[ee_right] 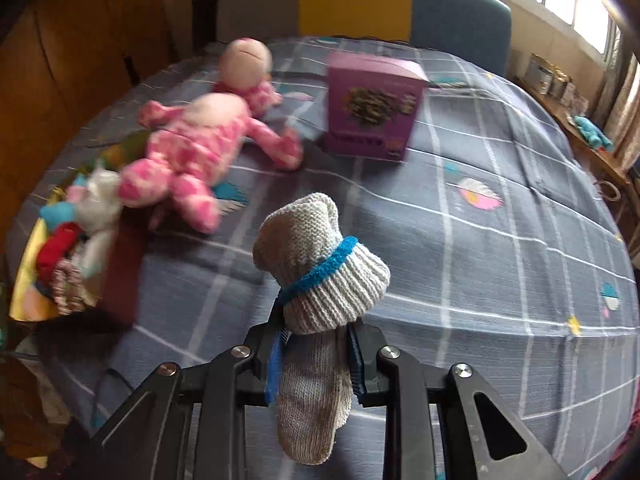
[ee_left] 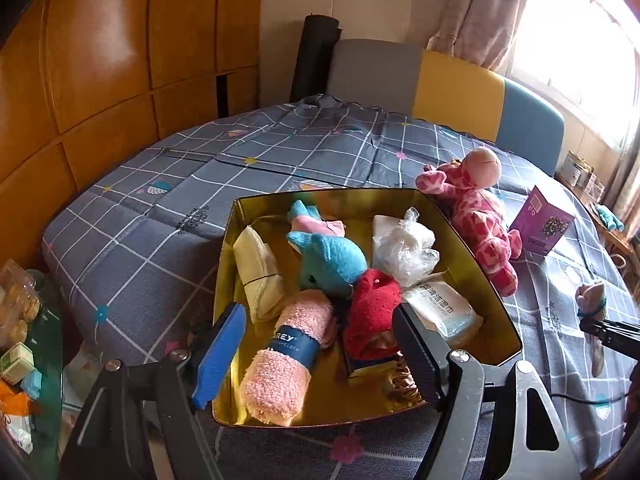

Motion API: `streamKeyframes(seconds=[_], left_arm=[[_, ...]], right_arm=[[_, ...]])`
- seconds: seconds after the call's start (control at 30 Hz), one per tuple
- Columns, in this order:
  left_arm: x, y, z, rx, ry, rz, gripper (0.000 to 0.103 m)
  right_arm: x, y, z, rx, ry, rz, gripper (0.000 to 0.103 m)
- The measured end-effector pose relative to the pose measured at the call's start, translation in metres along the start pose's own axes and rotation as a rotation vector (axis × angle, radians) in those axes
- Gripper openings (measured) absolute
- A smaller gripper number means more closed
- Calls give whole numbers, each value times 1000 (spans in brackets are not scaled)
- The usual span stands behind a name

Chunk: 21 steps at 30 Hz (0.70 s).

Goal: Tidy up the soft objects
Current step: 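Carry the grey sock into the gold tray and open the right tool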

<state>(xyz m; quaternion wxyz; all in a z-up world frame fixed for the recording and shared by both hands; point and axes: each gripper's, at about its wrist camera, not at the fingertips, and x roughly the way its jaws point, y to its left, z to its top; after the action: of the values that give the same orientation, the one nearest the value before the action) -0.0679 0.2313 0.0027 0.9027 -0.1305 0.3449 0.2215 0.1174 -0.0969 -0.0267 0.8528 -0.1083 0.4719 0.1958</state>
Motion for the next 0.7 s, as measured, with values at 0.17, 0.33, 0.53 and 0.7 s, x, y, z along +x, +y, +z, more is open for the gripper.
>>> streamKeyframes(seconds=[0.17, 0.33, 0.53, 0.7], left_arm=[[-3, 4, 1, -10, -8, 9, 79], [-3, 6, 0, -15, -7, 15, 79], [-2, 9, 0, -21, -5, 25, 80], [0, 13, 0, -30, 1, 33, 80]], right_arm=[[-13, 57, 11, -57, -35, 138, 26], [-21, 113, 26, -103, -65, 265, 26], [-16, 166, 45, -118, -73, 352, 26], [-2, 193, 49, -122, -50, 361, 26]])
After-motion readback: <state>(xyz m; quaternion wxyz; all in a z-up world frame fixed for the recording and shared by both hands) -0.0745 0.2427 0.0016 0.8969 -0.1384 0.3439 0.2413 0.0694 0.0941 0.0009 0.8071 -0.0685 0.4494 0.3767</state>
